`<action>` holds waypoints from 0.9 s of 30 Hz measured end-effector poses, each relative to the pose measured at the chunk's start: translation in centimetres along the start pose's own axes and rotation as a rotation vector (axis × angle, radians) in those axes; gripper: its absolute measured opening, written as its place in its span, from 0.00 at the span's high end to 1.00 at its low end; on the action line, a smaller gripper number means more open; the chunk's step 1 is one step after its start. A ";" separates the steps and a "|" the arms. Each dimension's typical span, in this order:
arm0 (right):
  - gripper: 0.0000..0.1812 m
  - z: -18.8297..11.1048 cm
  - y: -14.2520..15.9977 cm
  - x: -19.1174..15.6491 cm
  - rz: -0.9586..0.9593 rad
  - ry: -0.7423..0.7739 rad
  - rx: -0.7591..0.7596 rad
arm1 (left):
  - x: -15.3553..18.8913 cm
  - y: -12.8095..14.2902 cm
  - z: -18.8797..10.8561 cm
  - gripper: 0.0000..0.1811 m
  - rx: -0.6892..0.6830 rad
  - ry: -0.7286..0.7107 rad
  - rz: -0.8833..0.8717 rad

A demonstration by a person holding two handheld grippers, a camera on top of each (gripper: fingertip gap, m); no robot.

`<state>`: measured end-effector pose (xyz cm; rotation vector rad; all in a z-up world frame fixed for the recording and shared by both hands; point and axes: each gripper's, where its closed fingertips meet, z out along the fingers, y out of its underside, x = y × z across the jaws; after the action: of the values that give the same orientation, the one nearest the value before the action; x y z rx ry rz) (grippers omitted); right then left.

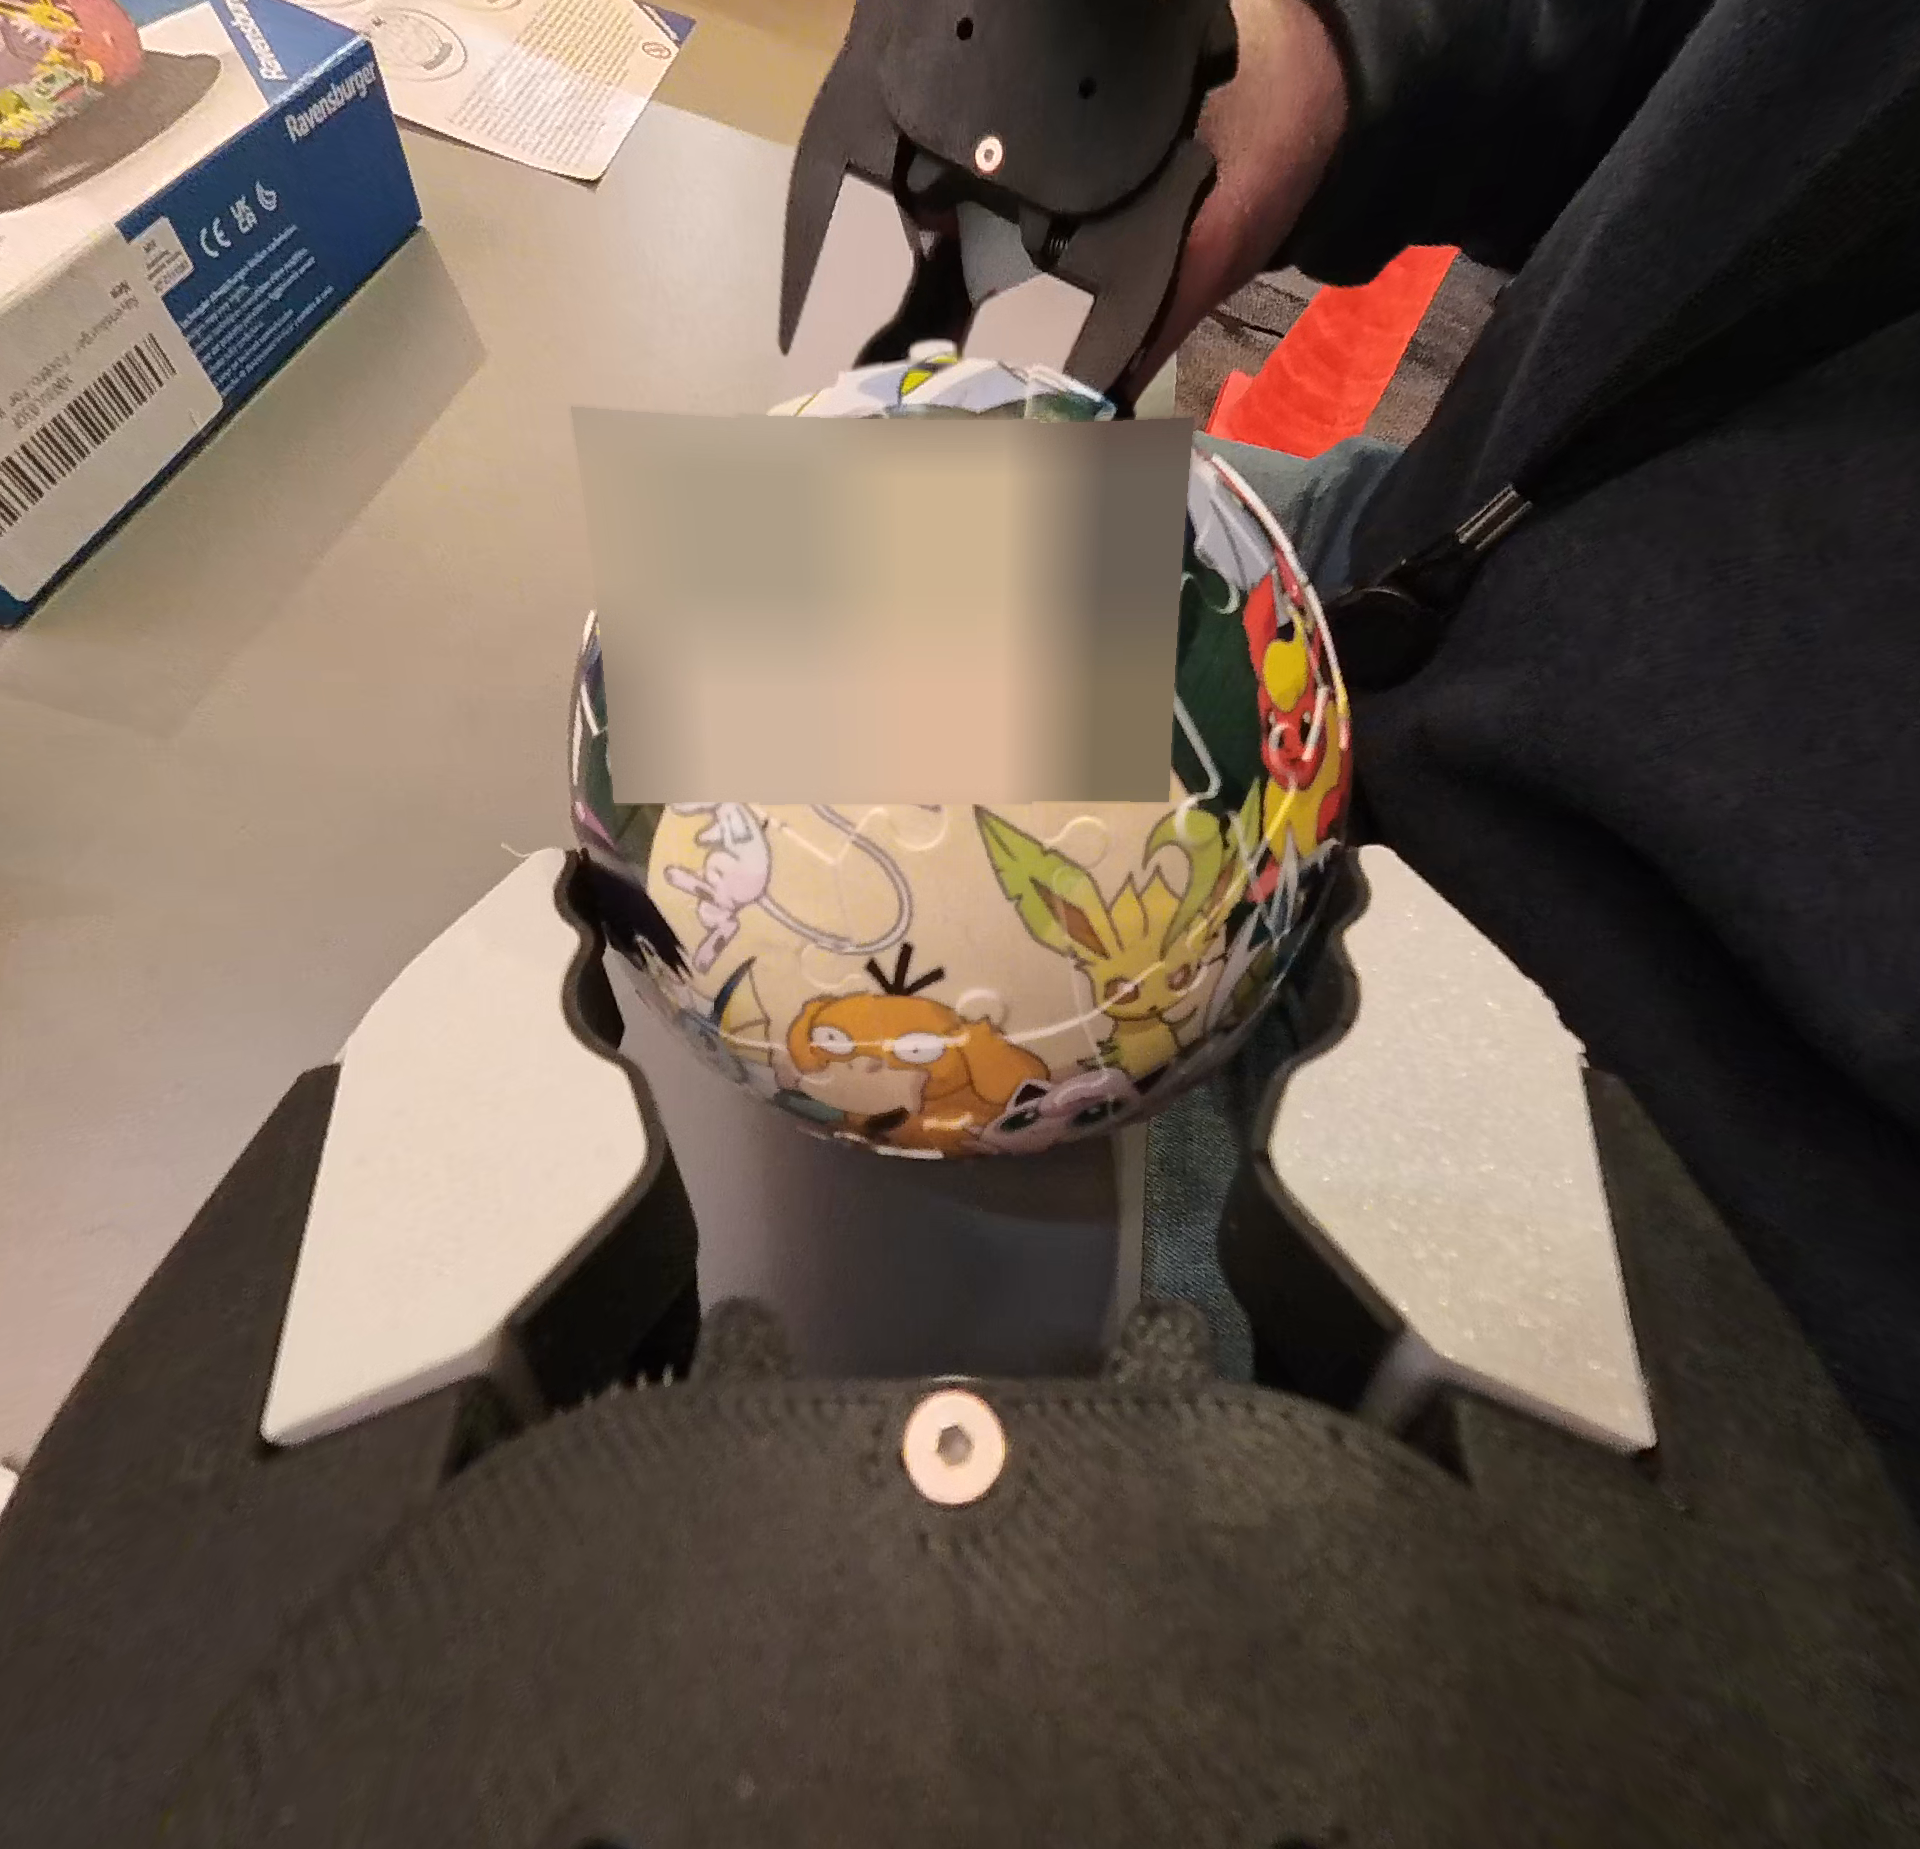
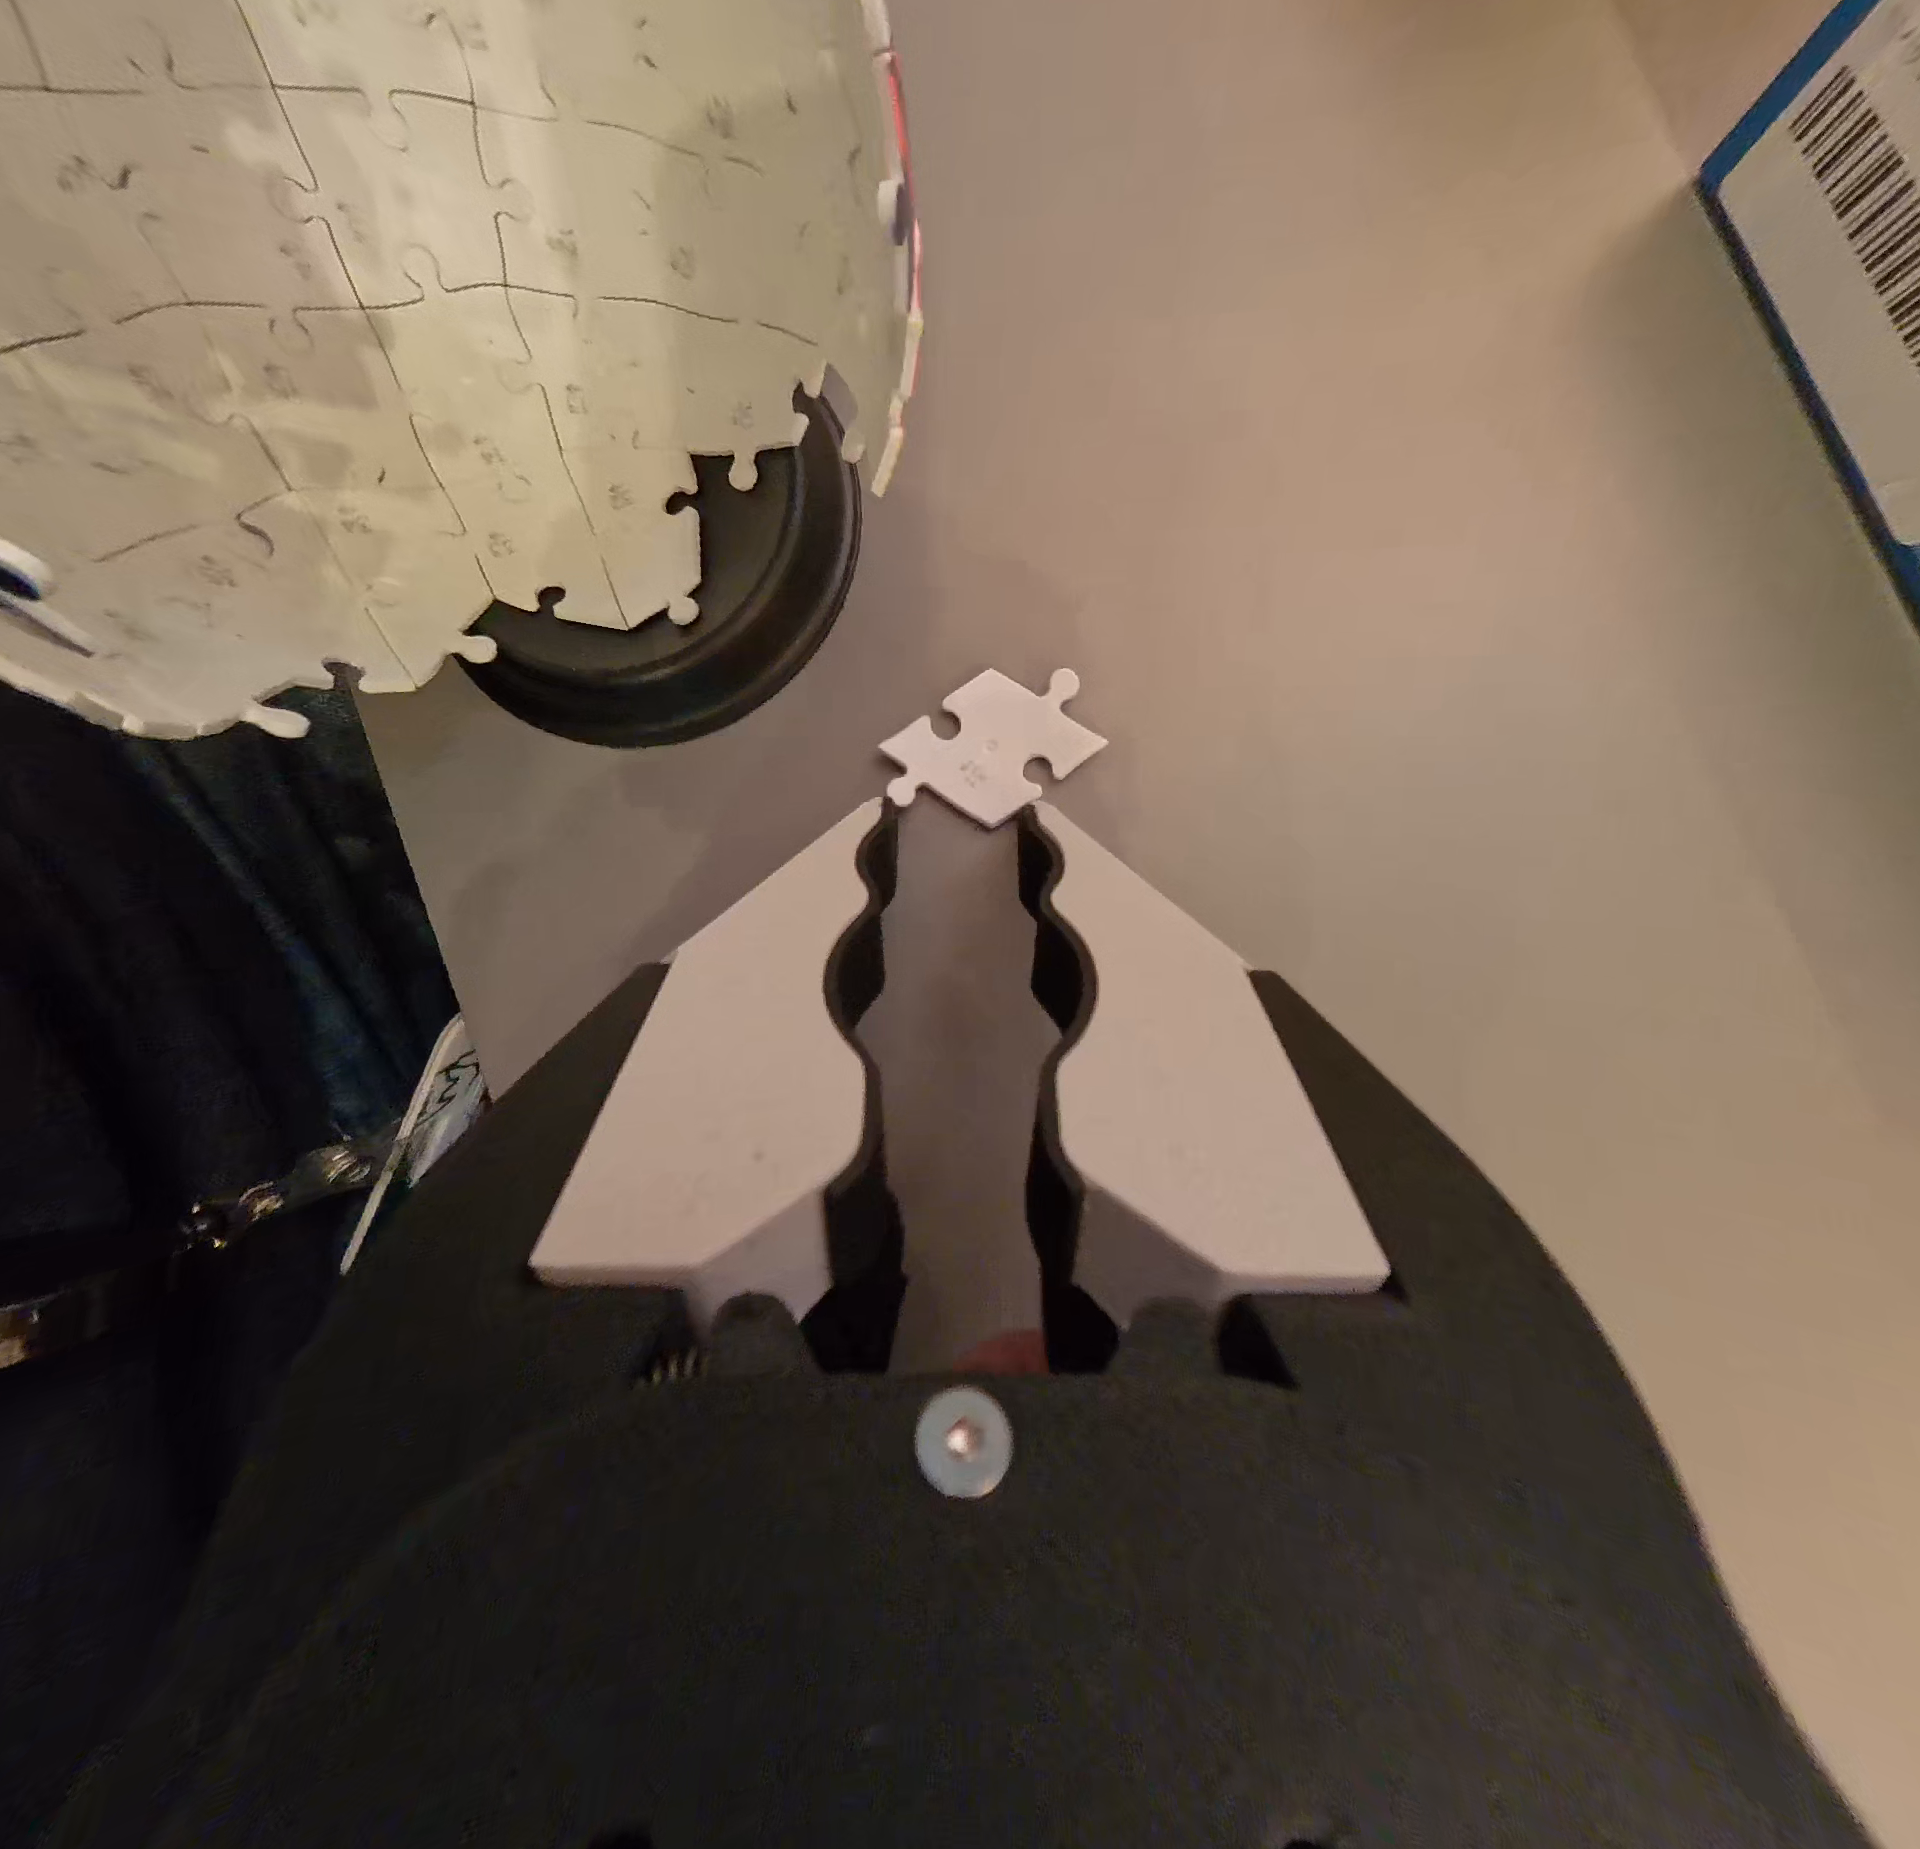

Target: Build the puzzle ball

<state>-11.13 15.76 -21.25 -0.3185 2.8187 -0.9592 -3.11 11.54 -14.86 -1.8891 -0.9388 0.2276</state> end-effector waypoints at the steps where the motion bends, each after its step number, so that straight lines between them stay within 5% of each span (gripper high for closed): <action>1: 0.88 -0.1 -0.1 -0.1 0.000 -0.005 0.001 | 0.0 0.0 0.0 0.30 0.001 0.000 -0.001; 10: 0.82 -0.9 -0.9 1.2 -0.084 -0.023 0.023 | 0.0 0.0 0.0 0.30 0.001 0.000 0.001; 27: 0.87 0.3 -0.6 0.5 -0.116 -0.090 0.022 | 0.0 0.0 0.0 0.30 0.003 0.001 -0.005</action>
<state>-11.48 14.98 -21.13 -0.5141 2.7320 -0.9711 -3.14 11.52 -14.84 -1.8840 -0.9418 0.2244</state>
